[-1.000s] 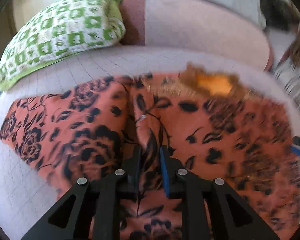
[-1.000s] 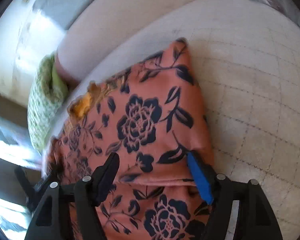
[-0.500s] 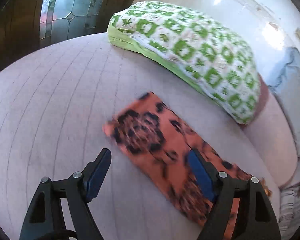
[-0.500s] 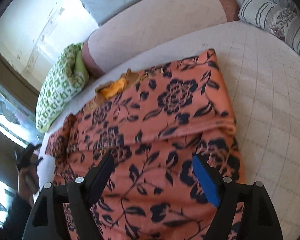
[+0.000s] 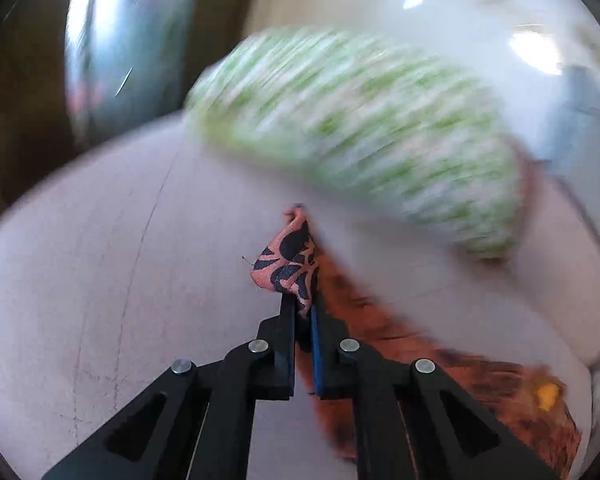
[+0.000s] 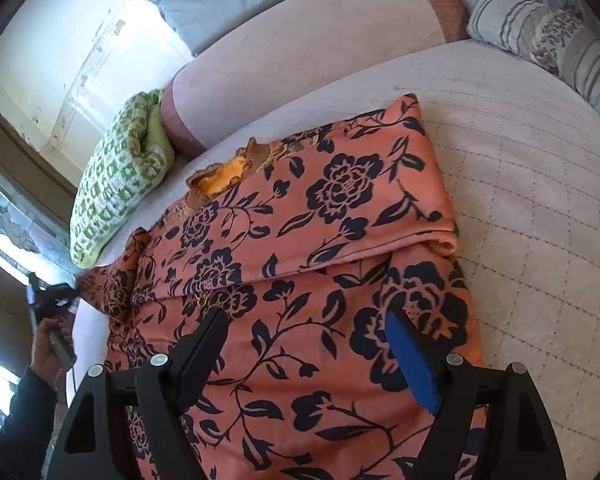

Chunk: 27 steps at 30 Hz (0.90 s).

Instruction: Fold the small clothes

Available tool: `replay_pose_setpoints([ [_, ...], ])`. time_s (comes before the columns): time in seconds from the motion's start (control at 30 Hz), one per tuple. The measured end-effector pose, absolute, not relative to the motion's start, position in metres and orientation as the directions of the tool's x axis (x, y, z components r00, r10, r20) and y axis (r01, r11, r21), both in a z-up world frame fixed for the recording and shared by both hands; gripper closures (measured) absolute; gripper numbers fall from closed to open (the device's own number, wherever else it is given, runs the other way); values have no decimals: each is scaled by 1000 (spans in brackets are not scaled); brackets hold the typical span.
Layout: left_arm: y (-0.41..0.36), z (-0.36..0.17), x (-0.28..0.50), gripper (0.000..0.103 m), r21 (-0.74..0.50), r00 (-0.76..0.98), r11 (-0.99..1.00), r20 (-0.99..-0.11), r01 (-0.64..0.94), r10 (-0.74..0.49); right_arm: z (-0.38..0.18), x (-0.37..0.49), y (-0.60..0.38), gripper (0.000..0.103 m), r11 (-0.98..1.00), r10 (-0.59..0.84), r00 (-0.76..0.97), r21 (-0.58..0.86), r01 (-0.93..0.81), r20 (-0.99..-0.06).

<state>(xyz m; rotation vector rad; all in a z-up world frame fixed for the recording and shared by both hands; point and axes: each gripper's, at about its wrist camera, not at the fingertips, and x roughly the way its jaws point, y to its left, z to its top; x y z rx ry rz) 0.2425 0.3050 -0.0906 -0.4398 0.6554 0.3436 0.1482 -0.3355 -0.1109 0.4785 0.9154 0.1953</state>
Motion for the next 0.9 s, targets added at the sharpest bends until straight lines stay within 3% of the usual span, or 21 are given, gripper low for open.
replay_pose_setpoints([
  [0.07,256,-46,234,97,-269,835,916,-539,-297,112,-109,145,-342,20,875,357,616,483,43,-702],
  [0.17,147,18,218,97,-199,923,980,-378,-2,-75,-104,141,-352,20,862,357,637,504,57,-684],
  [0.3,15,29,208,93,-141,864,931,-347,336,-364,-98,135,-365,20,849,355,659,523,69,-664],
  [0.37,-30,4,211,70,-157,781,885,-421,439,-462,-97,135,-371,20,845,354,655,528,82,-667],
  [0.4,-48,-19,218,38,-162,724,872,-499,461,-475,-96,134,-375,20,842,353,654,532,91,-670],
  [0.43,-56,-45,223,33,-181,661,863,-575,472,-482,-95,135,-379,19,838,352,655,537,97,-669],
  [0.53,-33,-90,232,33,-191,619,899,-668,394,-413,-86,139,-386,18,832,356,661,546,98,-660],
  [0.77,154,-144,254,34,-180,667,983,-734,-18,-123,-80,196,-369,18,820,439,604,571,33,-666],
  [0.9,201,-165,275,40,-245,618,968,-770,-60,-157,-99,247,-355,18,834,435,530,547,68,-728],
])
